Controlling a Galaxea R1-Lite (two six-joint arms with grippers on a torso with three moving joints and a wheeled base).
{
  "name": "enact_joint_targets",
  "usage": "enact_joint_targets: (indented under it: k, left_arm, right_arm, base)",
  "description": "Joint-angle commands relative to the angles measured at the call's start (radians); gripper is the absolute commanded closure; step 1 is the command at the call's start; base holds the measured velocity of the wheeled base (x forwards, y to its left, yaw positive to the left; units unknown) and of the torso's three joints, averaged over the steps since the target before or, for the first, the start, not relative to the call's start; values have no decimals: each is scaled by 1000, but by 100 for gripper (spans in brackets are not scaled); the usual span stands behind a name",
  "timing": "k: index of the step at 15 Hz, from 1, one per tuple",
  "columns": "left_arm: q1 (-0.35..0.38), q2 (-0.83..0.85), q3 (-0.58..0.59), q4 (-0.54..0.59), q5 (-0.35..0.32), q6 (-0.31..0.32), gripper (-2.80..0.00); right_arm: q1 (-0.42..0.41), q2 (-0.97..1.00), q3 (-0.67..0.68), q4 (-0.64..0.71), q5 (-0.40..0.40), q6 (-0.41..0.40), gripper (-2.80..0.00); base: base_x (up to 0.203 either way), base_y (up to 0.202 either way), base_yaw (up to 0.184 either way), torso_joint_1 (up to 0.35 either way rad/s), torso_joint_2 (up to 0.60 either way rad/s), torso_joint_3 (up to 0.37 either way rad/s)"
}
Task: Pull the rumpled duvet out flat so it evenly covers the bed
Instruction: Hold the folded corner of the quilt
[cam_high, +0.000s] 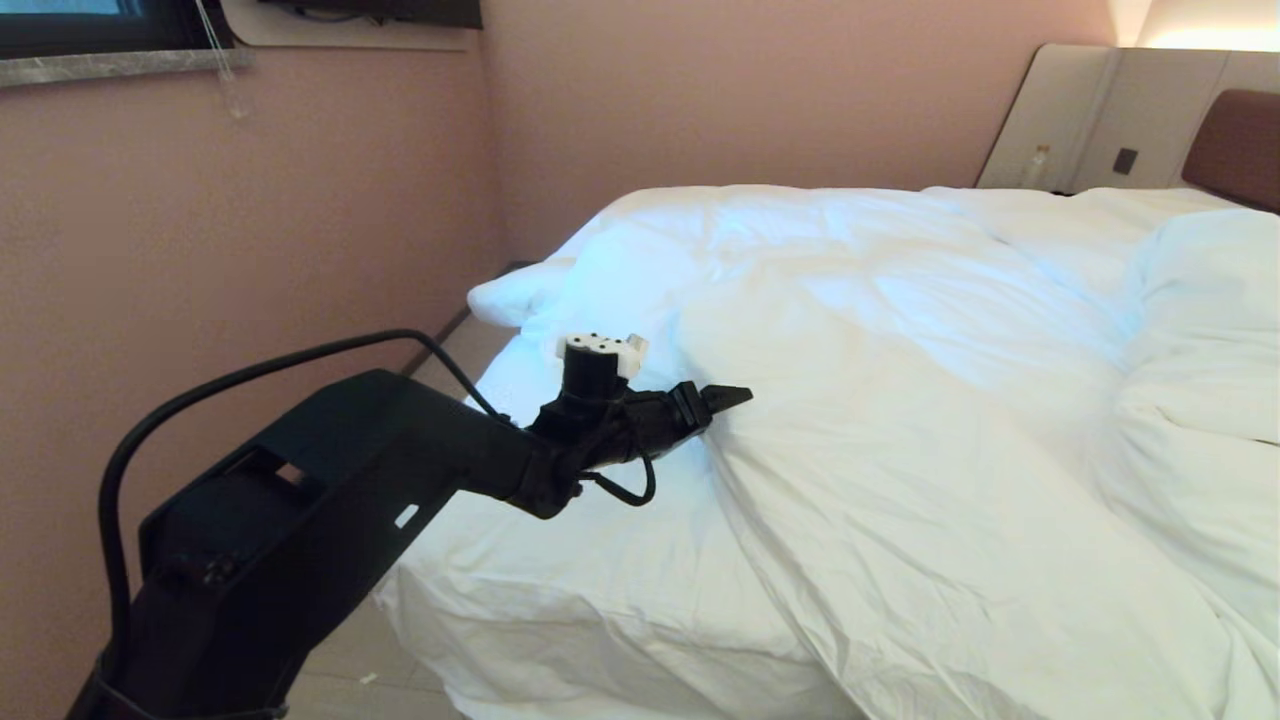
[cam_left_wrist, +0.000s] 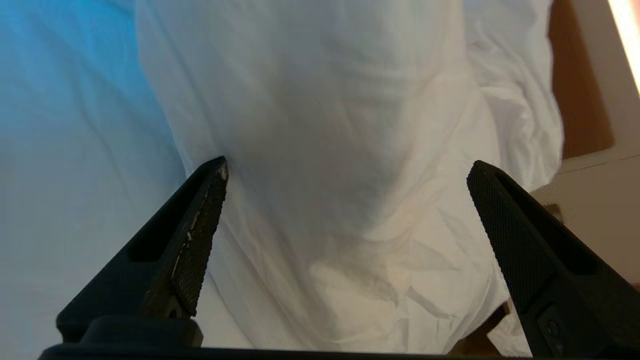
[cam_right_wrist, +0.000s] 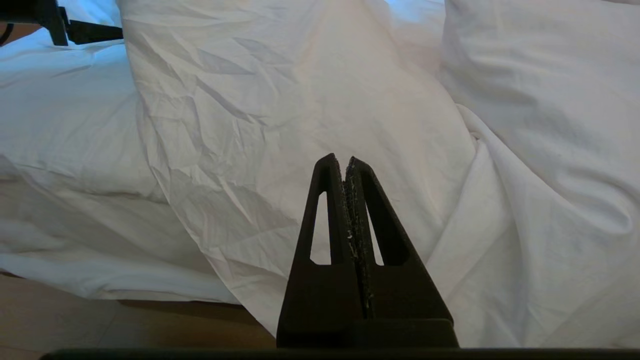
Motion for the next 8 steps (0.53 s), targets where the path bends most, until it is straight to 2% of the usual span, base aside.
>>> enact_joint_targets:
  k: [1, 3, 4, 6, 8]
  left_arm:
    - [-6, 2, -19, 27, 34, 5, -280]
    - [-16, 3, -21, 44, 53, 32, -280]
    - [-27, 3, -21, 59, 71, 66, -280]
    - [-67, 9, -33, 95, 152, 101, -280]
    - [-93, 14, -40, 121, 186, 121, -280]
  right_arm:
    - [0, 1, 0, 0, 0, 0, 0]
    - [0, 1, 0, 0, 0, 0, 0]
    - [0, 1, 0, 0, 0, 0, 0]
    - [0, 1, 0, 0, 0, 0, 0]
    - [0, 1, 0, 0, 0, 0, 0]
  base:
    - [0, 0, 0, 0, 0, 0]
    - [0, 0, 0, 0, 0, 0]
    - [0, 0, 0, 0, 0, 0]
    - [0, 0, 0, 0, 0, 0]
    - [0, 0, 0, 0, 0, 0]
